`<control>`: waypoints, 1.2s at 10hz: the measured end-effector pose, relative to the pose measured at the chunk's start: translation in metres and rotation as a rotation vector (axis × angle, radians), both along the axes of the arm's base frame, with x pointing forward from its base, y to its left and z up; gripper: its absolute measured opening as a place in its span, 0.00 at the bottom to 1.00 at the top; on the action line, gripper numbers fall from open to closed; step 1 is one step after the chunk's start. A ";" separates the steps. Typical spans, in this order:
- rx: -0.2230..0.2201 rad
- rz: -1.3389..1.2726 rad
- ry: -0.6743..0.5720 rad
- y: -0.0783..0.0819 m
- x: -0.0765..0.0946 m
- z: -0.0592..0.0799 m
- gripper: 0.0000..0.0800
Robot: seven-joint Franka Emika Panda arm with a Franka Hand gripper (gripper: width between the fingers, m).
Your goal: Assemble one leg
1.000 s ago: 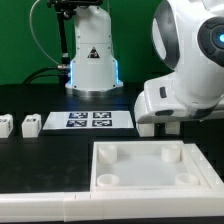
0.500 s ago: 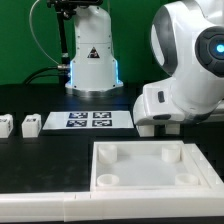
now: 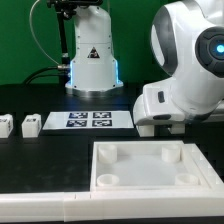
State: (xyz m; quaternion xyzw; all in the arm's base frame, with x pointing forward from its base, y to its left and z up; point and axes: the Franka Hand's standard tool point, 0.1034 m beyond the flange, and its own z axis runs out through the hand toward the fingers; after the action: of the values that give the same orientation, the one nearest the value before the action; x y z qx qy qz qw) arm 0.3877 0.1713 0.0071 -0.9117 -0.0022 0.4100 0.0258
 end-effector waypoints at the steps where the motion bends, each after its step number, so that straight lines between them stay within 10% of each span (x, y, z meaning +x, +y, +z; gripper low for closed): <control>1: 0.000 0.000 0.000 0.000 0.000 0.000 0.36; 4: 0.009 0.011 0.002 -0.002 0.003 0.004 0.36; 8: 0.053 0.039 -0.064 -0.026 0.048 0.082 0.37; 12: 0.070 0.031 -0.449 -0.027 0.069 0.076 0.37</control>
Offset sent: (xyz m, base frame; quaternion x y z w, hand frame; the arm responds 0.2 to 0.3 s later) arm 0.0000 0.0000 0.0000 0.0000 0.0000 0.0000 1.0000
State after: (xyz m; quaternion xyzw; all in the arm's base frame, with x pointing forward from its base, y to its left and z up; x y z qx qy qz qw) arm 0.4564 0.1444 0.0834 -0.9785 -0.0361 0.1970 0.0497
